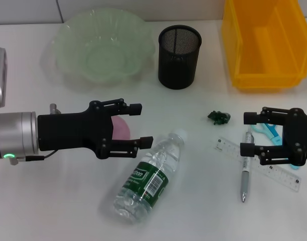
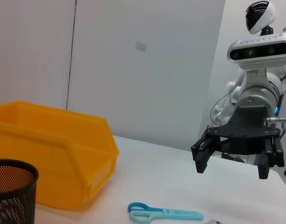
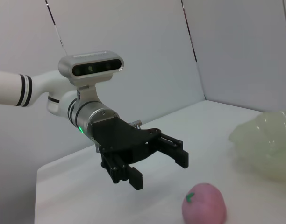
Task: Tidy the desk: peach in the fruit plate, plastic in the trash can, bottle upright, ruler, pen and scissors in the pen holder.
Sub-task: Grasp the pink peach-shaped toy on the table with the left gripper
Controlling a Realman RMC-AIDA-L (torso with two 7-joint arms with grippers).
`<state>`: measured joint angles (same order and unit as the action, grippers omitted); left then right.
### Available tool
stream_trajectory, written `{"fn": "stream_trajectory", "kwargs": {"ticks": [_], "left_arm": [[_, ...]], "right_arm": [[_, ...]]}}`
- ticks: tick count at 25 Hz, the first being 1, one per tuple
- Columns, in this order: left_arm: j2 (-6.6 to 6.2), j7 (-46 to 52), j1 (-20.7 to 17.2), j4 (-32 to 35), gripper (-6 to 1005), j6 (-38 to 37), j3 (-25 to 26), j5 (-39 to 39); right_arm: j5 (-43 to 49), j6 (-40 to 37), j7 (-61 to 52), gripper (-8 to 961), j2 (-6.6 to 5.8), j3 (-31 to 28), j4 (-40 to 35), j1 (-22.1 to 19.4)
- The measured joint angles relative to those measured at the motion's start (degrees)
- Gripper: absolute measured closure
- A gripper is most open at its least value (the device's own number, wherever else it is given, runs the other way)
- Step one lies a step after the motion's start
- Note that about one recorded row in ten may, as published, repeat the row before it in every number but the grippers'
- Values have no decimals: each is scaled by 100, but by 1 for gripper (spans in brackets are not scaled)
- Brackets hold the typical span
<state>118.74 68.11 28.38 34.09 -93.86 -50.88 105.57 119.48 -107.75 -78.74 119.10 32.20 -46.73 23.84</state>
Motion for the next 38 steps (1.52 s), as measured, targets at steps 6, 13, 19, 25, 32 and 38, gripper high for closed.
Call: {"fn": "stream_trajectory", "kwargs": {"ticks": [6,13,19,25,32,38], "left_arm": [[-6,-74,-28,2,171,138,61,-22],[0,-372,-108,-249,170,1249,32,-27],[0,-490,-94,-493,170,1717,18,-7],[-9,-506,-124,-562,181,2159,-122,17],[-8,-510,-132,-563,386,2483,-290,25],[-1,-494,-131,-545,581,2462,-442,14]], "right_arm": [[-28,30,0,131,0,-1,22,-6],[-35,82,-1,132,0,-4,73,-30],[-36,82,-1,133,0,-4,89,-29],[-36,81,-1,134,0,1,98,-29],[-36,117,-1,135,0,-3,157,-29],[-33,132,-1,135,0,-4,199,-29]]}}
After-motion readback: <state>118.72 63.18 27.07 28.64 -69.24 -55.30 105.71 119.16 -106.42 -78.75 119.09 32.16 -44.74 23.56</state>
